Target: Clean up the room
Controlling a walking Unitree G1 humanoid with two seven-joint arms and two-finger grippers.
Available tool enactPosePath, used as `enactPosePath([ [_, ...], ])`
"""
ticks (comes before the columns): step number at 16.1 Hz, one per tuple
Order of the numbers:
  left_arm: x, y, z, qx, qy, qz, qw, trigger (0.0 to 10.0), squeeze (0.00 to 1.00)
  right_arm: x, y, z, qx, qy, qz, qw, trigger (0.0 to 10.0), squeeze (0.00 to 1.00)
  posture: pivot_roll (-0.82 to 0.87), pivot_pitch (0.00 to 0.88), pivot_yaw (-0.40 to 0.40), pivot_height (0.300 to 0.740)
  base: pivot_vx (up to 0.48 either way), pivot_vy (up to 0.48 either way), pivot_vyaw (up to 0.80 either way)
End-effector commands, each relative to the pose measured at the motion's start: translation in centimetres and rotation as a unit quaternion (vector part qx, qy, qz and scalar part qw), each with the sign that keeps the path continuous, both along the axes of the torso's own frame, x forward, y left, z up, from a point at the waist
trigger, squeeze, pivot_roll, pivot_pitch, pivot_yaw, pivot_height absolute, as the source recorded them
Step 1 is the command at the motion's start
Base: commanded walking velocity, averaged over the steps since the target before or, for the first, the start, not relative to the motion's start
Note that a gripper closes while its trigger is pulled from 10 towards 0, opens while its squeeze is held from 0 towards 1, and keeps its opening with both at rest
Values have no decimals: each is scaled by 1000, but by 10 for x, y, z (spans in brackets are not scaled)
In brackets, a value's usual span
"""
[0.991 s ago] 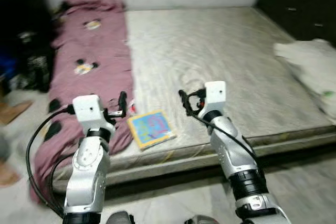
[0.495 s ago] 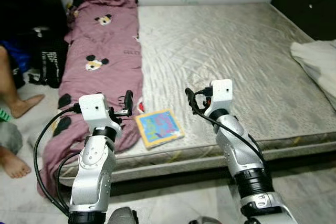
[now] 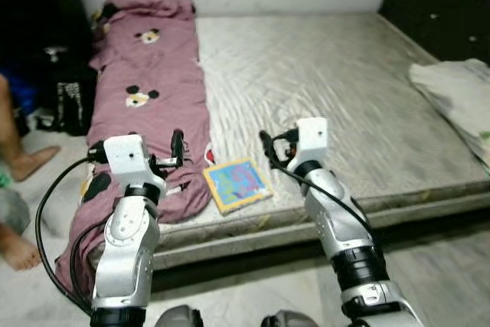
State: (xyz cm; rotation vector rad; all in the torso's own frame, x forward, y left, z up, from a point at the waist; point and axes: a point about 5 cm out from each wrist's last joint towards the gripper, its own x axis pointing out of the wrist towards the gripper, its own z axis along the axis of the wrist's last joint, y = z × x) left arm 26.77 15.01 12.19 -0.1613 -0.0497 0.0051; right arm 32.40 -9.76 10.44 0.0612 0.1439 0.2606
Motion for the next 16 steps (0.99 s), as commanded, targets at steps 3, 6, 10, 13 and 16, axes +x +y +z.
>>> enactPosePath([
  [3,1,-2,4,-1,-11,-7,1000,10000,0,2,-5,3,-7,-6,-4,1000,10000,0,-52,0,-37,740,0,0,0],
  [6,0,-2,5,-9,-13,-12,1000,10000,0,2,-3,3,-10,-10,2,1000,10000,0,-50,0,-38,740,0,0,0],
  [10,-1,-4,5,-15,-15,-20,1000,10000,0,2,-3,2,-8,-8,-1,1000,10000,0,-50,0,-38,740,0,0,0],
  [13,-1,-4,5,-17,-15,-20,1000,10000,0,2,-3,2,-7,-7,-2,1000,10000,0,-50,0,-38,740,0,0,0],
  [16,-2,-4,5,-18,-15,-22,999,10000,0,2,-4,2,-7,-6,-2,1000,10000,0,-51,0,-38,740,0,0,0],
])
